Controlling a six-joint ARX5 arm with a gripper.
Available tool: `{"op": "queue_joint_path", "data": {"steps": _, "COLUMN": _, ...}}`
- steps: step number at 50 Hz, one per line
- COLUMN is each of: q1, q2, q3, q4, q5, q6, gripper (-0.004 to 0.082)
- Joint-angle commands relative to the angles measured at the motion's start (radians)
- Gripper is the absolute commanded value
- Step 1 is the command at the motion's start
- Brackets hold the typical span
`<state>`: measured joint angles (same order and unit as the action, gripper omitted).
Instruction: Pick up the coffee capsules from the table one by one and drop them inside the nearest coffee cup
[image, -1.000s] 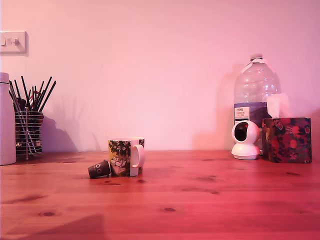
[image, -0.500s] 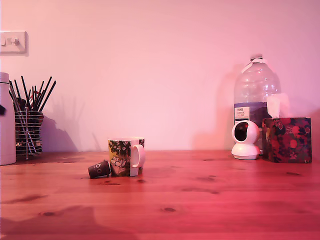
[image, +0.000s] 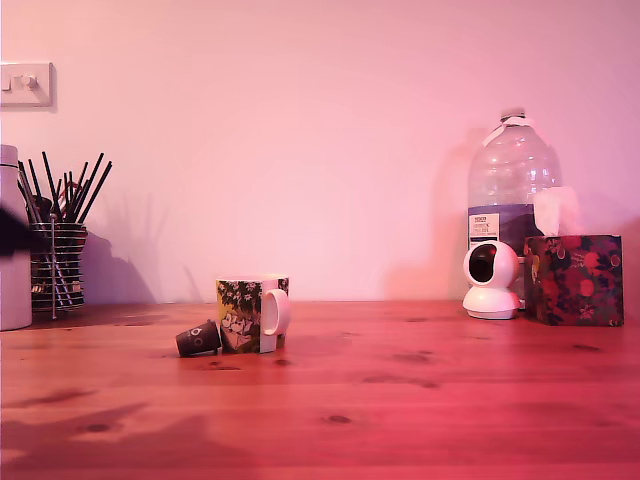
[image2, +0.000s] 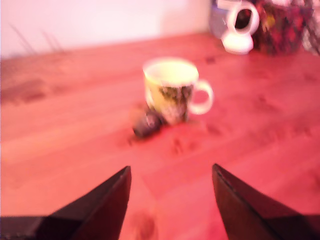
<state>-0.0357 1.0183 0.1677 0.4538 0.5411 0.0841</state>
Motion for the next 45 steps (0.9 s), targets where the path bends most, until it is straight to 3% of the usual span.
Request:
{"op": "queue_joint_path", "data": {"steps": 1, "q1": 0.007, "q2": 0.032, "q3": 0.049, "q4": 0.020, "q5": 0.024, "q6": 0.014, "gripper": 0.0479}}
{"op": "queue_joint_path", "data": {"steps": 3, "q1": 0.008, "q2": 0.055, "q3": 0.068, "q4": 0.019, "q5": 0.034, "q6": 0.014, "gripper": 0.0490}}
{"op": "queue_joint_path", "data": {"steps": 4, "q1": 0.008, "q2": 0.068, "q3": 0.079, "q4": 0.019, "q5": 0.037, "q6": 0.052, "gripper": 0.0494}}
{"op": "queue_joint_path", "data": {"steps": 28, "q1": 0.008, "q2": 0.360, "q3": 0.282, "q4": 0.018, "q5": 0.133, "q6": 0.163, "gripper": 0.0501}}
{"op": "queue_joint_path", "data": {"steps": 36, "q1": 0.008, "q2": 0.431, "q3": 0.325, "q4": 0.020, "q5": 0.135, "q6": 0.196, "gripper": 0.0501}}
{"op": "queue_joint_path", "data": {"steps": 40, "q1": 0.008, "q2": 0.456, "q3": 0.340, "q4": 0.028, "q5": 0.135, "q6": 0.236, "gripper": 0.0501}}
{"op": "queue_joint_path", "data": {"steps": 45, "q1": 0.008, "q2": 0.490, "q3": 0.356, "q4": 0.043, "q5": 0.135, "q6": 0.246, "gripper": 0.0501}}
